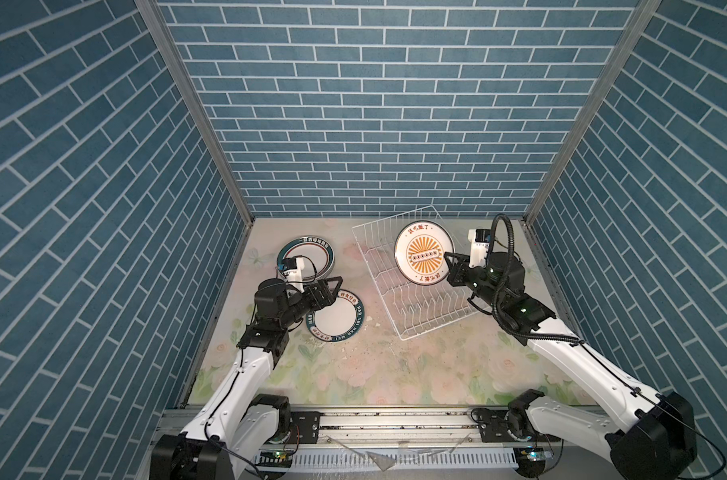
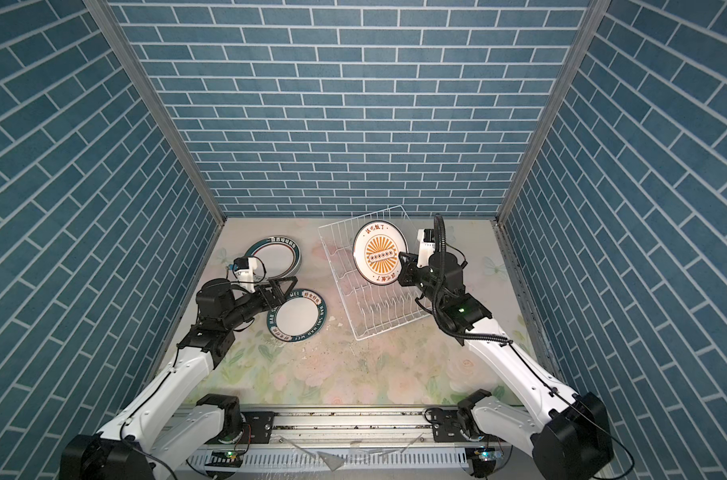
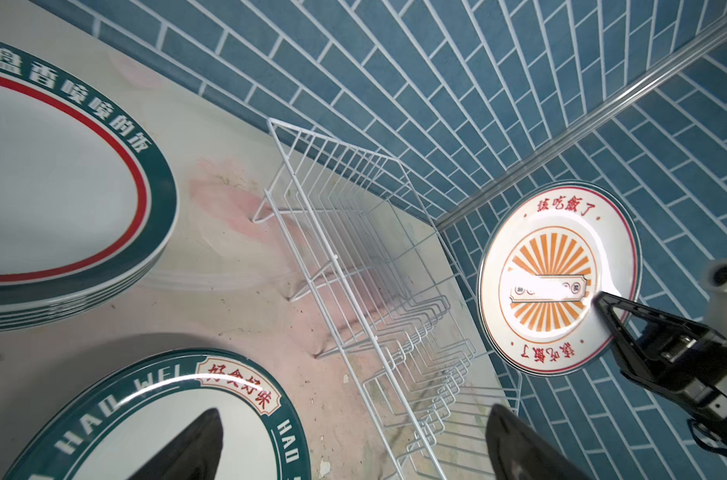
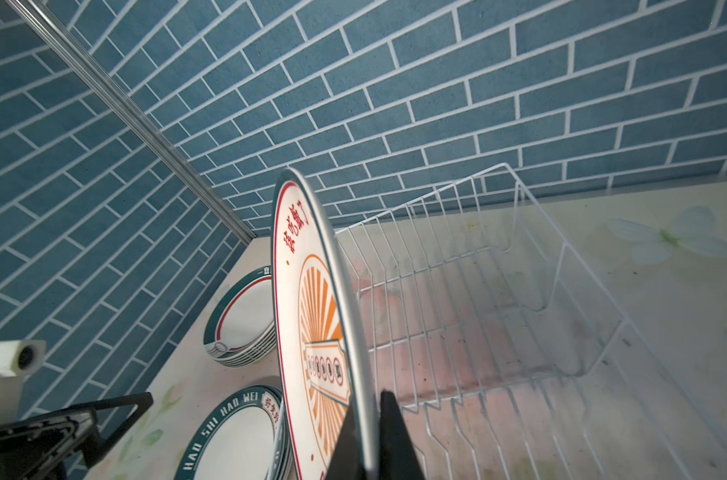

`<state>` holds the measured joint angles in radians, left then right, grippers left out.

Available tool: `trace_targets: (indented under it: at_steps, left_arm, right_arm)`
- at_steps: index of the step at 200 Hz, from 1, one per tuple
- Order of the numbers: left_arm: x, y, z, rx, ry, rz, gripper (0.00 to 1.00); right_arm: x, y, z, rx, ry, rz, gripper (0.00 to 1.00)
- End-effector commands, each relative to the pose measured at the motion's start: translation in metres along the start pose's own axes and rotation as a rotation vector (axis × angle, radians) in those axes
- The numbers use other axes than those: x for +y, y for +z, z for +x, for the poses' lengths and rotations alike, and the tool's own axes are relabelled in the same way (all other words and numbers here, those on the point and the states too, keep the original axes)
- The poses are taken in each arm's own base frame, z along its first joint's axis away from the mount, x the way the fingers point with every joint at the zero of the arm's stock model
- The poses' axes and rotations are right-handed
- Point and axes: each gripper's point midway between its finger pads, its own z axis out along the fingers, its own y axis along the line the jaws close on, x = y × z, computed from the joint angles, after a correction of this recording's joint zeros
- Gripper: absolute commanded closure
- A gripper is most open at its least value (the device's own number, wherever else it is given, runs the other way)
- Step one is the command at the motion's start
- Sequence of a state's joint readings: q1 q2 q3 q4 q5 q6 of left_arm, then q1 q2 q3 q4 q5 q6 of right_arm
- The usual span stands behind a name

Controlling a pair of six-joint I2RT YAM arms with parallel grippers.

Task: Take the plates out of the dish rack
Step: 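Swing the sunburst plate toward the left gripper while left reaches for it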

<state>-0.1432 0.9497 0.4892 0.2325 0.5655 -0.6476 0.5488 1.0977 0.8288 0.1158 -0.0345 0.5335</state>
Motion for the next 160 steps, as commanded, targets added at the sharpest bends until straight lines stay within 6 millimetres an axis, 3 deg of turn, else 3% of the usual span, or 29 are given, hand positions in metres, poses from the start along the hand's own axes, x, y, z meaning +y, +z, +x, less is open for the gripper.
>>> trace_targets:
  at_steps: [1, 62, 160]
  left_arm:
    - [-0.027, 0.007, -0.007, -0.016, 0.044, 0.095, 0.01]
    - [-0.050, 0.027, 0.002, 0.020, 0.056, 0.169, 0.01]
    - [-0.047, 0.029, 0.007, 0.027, 0.059, 0.171, 0.01]
  right_arm:
    - [0.024, 0.004, -0.012, -0.053, 0.162, -0.141, 1.00]
    - [0.026, 0.022, 0.000, -0.029, 0.327, -0.236, 1.00]
    - [0.035, 0.074, 0.033, 0.084, 0.591, -0.415, 1.00]
